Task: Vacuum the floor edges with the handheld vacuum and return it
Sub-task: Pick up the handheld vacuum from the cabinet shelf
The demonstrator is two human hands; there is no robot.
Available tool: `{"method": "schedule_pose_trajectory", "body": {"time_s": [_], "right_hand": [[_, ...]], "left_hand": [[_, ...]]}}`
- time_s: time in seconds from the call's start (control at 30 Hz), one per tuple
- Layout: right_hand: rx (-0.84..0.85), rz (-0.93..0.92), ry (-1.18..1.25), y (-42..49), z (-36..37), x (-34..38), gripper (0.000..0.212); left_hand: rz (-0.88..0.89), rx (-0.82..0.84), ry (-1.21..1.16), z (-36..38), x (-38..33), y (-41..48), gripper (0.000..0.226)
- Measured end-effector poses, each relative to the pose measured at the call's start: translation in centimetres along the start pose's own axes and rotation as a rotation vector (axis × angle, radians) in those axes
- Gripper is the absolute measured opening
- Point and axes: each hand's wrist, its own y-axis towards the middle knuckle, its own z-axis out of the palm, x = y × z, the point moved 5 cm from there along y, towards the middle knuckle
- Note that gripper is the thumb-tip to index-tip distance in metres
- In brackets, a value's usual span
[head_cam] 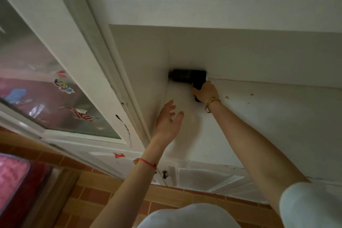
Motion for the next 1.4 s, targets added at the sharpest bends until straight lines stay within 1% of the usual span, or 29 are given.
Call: {"method": "schedule_pose_trajectory", "body": {"time_s": [0.07,0.13,0.17,0.27,0.33,0.4,0.47,0.53,0.6,0.67,0.77,0.83,0.9,1.0,1.03,1.07,1.13,1.2,1.3,1.4], "right_hand": [[-0.011,-0.003,0.095,-0.3,-0.4,-0.1,0.046],[-0.001,-0.017,0.213,-0.8,-0.8,-0.4,0.025],[-0.001,-0.038,0.251,-1.4,-1.2,-0.5,0.023],[-0.039,-0.082,0.359,-4.3,-3.0,-0.6,0.029],[-0.05,-0.099,0.407,-6.8,-4.2,-0.7,0.034],[-0.042,-0.109,0.442,-9.4,-5.2,-1.0,0.033],[-0.026,-0.115,0.464,-12.1,-5.8,-1.7,0.031],[-0.017,-0.118,0.437,-14.8,-6.1,-2.6,0.033],[-0.021,-0.124,0.421,-17.2,-6.3,-3.4,0.032],[-0.046,-0.119,0.438,-19.4,-6.7,-4.2,0.029],[-0.117,-0.069,0.513,-22.4,-7.7,-5.4,0.028],[-0.133,-0.003,0.598,-24.3,-8.3,-6.3,0.029],[-0.111,0.084,0.697,-26.0,-8.8,-7.4,0.032],[-0.035,0.185,0.896,-28.8,-9.2,-9.3,0.049],[-0.005,0.198,0.975,-29.7,-9.3,-9.8,0.046],[0.017,0.207,1.061,-30.7,-9.4,-10.4,0.039],[0.022,0.234,1.216,-32.7,-9.9,-11.5,0.027],[0.01,0.256,1.328,-35.0,-10.7,-12.7,0.02],[-0.013,0.234,1.408,-39.1,-12.1,-14.5,0.016],[-0.07,0.219,1.474,-43.3,-13.3,-16.3,0.021]], "left_hand": [[-0.002,0.006,-0.024,0.2,-0.1,0.3,0.055],[-0.007,-0.005,-0.069,0.3,-0.2,0.7,0.054],[-0.012,-0.011,-0.106,0.3,-0.3,0.8,0.053],[-0.049,0.003,-0.287,0.6,-0.9,1.1,0.056],[-0.07,0.022,-0.397,0.9,-1.5,1.3,0.064],[-0.085,0.048,-0.491,1.1,-2.2,1.4,0.073],[-0.097,0.094,-0.569,1.5,-2.9,1.3,0.078],[-0.091,0.144,-0.613,2.0,-3.4,0.8,0.071],[-0.088,0.161,-0.668,2.4,-3.6,-0.1,0.056],[-0.085,0.174,-0.707,2.6,-3.5,-1.3,0.047],[-0.075,0.249,-0.695,3.1,-3.5,-3.4,0.045],[-0.089,0.288,-0.7,3.6,-3.6,-4.8,0.043],[-0.102,0.331,-0.704,4.2,-4.0,-6.2,0.042],[-0.107,0.433,-0.679,5.9,-4.4,-8.4,0.046],[-0.11,0.47,-0.672,6.6,-4.5,-9.2,0.047],[-0.111,0.511,-0.662,7.4,-4.6,-10.0,0.047],[-0.114,0.597,-0.631,9.0,-4.7,-11.8,0.047],[-0.132,0.675,-0.597,10.6,-4.7,-13.9,0.045],[-0.149,0.799,-0.555,13.1,-4.6,-17.2,0.045],[-0.185,0.89,-0.516,15.5,-4.4,-20.7,0.047]]}}
